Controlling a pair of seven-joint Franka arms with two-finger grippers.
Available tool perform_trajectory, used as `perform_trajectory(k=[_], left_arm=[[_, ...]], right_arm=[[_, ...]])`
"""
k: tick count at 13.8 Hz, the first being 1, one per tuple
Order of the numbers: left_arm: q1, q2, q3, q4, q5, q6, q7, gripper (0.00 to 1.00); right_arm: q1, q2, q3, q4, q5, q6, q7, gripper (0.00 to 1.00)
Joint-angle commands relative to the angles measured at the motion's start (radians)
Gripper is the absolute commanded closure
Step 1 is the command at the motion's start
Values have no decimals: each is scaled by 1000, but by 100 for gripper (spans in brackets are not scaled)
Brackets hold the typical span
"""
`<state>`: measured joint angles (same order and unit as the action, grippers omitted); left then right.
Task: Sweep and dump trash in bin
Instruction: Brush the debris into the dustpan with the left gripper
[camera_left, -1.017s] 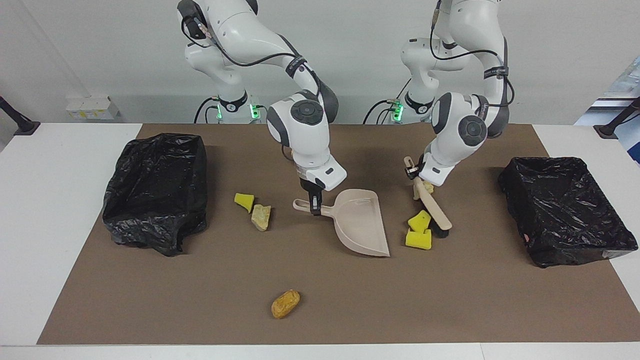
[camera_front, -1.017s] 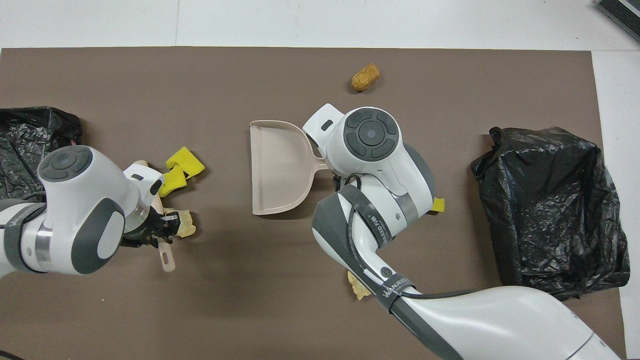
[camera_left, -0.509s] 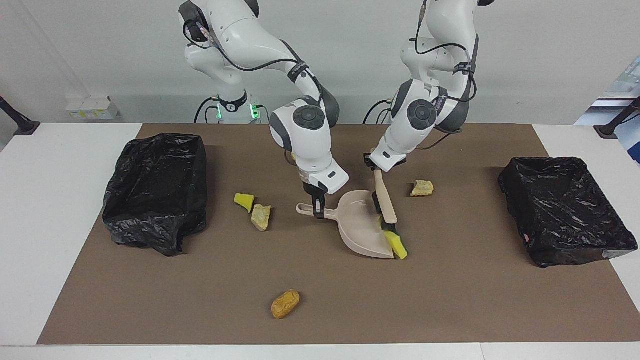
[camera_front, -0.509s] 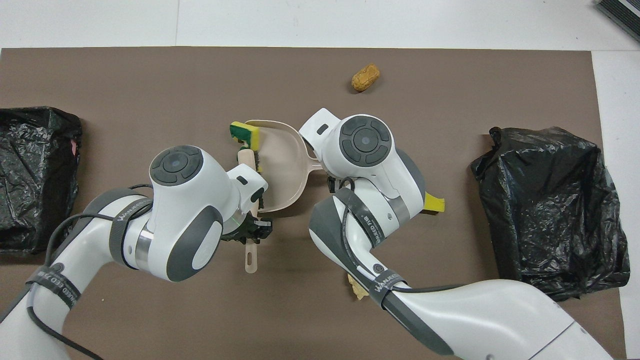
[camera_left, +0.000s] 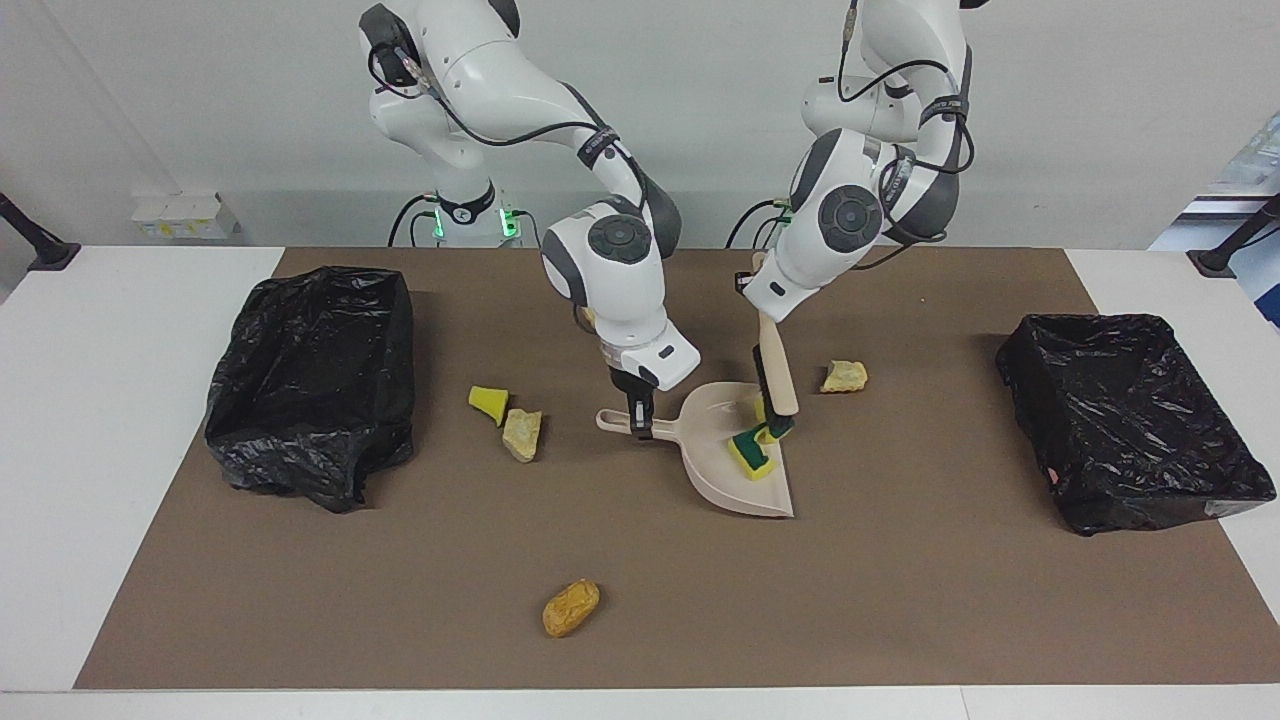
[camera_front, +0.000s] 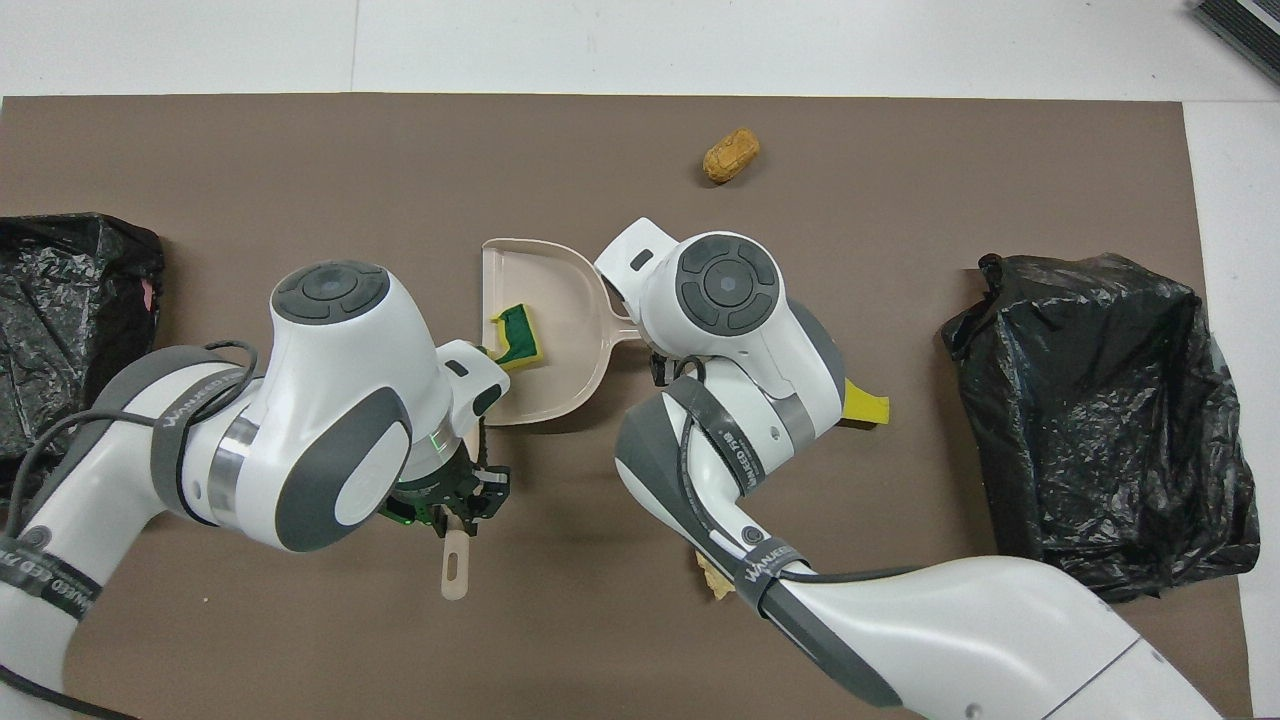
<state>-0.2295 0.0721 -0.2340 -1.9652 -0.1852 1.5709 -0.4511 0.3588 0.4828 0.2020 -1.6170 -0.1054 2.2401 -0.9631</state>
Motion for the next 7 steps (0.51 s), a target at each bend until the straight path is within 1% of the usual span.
perform_trajectory(k=[1,3,5,7], left_arm=[[51,-80,-4,-105,42,-22,-105,100],[81,-118,-4,-165,88,-23,-133,100],[105,-146,-4,-211,90,-16,-222,100],[124,-187,-4,-291,90,38,-285,100]], right_arm=[[-14,5,10,-10,-5,15,18,100],[-15,-3,10,-24,-5,12,17,100],[-18,-4,10,-29,-5,12,15,100],[-17,-4,10,-29,-5,12,9,100]])
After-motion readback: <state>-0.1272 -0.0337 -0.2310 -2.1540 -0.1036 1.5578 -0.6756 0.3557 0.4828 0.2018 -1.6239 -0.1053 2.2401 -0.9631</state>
